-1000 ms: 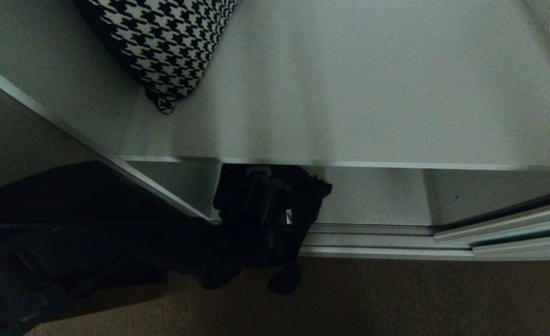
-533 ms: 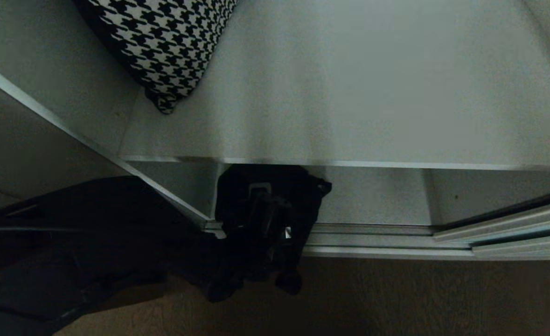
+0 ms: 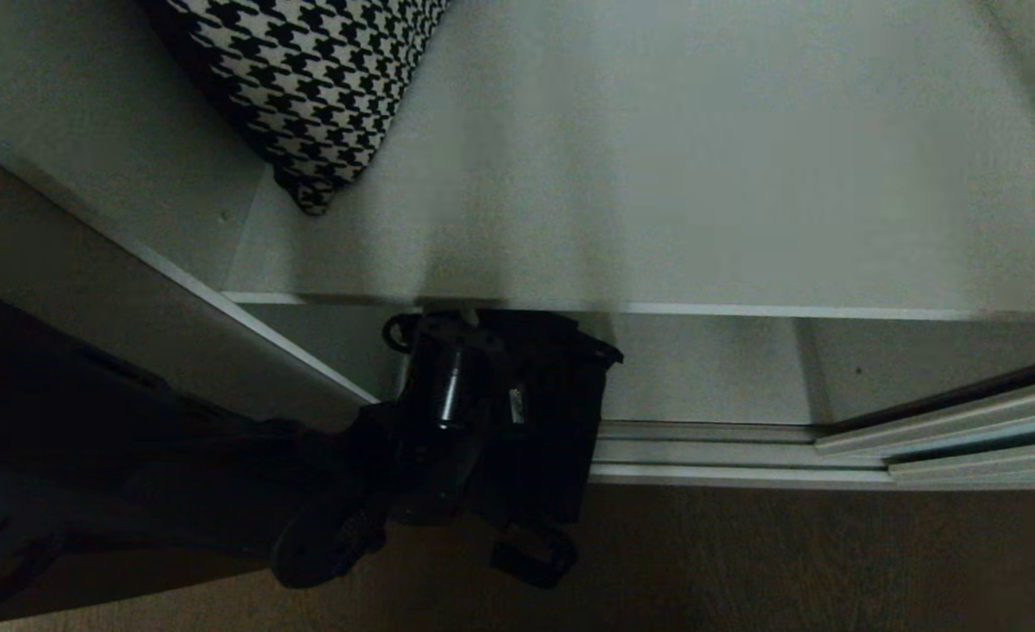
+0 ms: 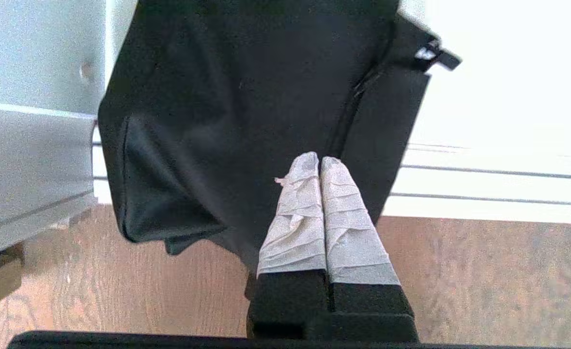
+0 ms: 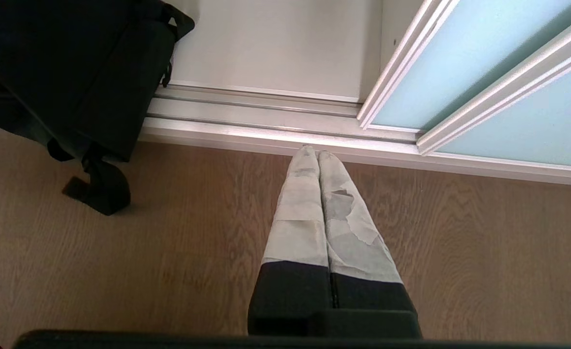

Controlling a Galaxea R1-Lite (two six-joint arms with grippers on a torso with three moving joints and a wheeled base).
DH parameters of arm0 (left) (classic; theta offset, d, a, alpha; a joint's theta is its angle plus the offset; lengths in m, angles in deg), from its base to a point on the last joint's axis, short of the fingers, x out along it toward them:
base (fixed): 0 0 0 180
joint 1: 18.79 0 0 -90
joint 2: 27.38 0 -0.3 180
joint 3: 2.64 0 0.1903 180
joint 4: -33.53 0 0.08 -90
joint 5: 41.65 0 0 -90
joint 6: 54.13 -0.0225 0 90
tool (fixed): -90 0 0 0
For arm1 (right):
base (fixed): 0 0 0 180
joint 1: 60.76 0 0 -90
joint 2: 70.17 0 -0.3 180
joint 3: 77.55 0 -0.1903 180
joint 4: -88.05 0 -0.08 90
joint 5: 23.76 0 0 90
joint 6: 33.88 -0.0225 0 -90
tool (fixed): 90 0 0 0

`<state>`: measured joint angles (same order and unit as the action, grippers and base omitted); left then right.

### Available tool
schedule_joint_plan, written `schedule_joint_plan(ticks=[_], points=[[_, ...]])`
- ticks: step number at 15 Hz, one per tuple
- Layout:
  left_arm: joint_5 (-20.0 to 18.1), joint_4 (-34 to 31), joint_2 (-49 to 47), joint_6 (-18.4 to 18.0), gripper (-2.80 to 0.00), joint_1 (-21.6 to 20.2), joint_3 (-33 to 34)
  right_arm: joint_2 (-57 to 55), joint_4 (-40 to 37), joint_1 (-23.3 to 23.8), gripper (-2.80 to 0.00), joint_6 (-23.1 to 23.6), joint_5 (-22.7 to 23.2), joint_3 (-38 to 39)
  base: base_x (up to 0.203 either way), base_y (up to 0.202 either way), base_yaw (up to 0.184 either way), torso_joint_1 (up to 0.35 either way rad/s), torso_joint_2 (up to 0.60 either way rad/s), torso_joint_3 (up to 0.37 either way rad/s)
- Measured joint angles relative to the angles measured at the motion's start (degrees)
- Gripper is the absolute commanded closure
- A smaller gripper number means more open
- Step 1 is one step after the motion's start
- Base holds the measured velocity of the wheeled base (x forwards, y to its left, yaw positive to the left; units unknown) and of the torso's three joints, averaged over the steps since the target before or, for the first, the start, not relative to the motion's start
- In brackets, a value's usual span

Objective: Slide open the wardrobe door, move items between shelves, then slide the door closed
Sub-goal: Place the bag on the higher shelf

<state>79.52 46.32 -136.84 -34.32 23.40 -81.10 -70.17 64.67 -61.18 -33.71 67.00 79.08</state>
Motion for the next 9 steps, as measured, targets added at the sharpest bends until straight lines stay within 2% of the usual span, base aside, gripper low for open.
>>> schedule_joint_plan(ticks=[3,5,9], points=[[-0.1,-2.7,-0.3,-0.1,0.00,0.0,2.1,0.0,0.0,0.0,0.00,0.0,0.0,0.0,0.000,0.000,0.000,0.000,0.00,0.000],[-0.2,-3.6,-0.5,1.6,0.00,-0.1,3.0,0.0,0.0,0.0,0.00,0.0,0.0,0.0,0.000,0.000,0.000,0.000,0.00,0.000],[-0.2,-5.5,-3.2,2.4,0.00,-0.2,3.2,0.0,0.0,0.0,0.00,0.0,0.0,0.0,0.000,0.000,0.000,0.000,0.00,0.000]])
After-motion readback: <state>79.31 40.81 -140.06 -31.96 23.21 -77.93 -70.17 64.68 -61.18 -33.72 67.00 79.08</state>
